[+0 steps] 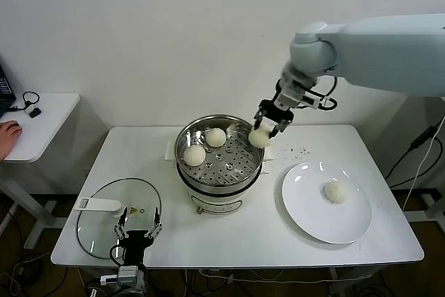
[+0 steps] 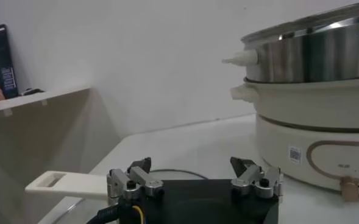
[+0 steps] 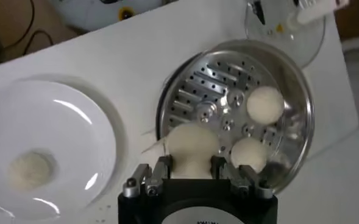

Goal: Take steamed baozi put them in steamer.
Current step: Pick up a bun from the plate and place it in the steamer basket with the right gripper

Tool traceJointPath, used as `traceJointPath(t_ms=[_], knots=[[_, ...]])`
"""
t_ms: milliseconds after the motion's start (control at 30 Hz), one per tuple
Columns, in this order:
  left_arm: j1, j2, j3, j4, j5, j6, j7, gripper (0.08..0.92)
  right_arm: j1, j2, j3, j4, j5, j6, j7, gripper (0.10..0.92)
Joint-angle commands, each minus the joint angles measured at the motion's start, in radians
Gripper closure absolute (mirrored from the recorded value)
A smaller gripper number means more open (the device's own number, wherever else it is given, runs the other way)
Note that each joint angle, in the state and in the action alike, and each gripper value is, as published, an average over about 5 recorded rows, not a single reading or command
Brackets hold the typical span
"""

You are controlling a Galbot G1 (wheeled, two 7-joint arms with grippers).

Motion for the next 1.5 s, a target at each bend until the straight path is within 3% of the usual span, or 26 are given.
traceJointPath(t_ms=[33, 1000, 1100, 1367, 1500], knots=[[0.0, -0.049, -0.003, 0.001, -0.001, -0.002, -0.001, 0.177, -0.135, 0.139, 0.072, -0.024, -0.195, 0.11, 0.043, 0.567], [-0.002, -0.049, -0.014, -0.004, -0.019, -0.007, 0.001, 0.177, -0.347, 0.294, 0.11, -0.193, -0.177, 0.029, 0.044, 0.556], [-0.003, -0.049, -0.014, -0.005, -0.019, -0.006, 0.001, 0.177, -0.327, 0.296, 0.104, -0.196, -0.152, 0.032, 0.044, 0.515], [-0.003, -0.049, -0.014, -0.011, -0.018, -0.002, 0.003, 0.177, -0.23, 0.28, 0.045, -0.189, -0.08, 0.068, 0.025, 0.289], [-0.003, -0.049, -0.011, -0.012, -0.017, -0.001, 0.003, 0.177, -0.18, 0.258, 0.018, -0.186, -0.027, 0.075, 0.003, 0.217]])
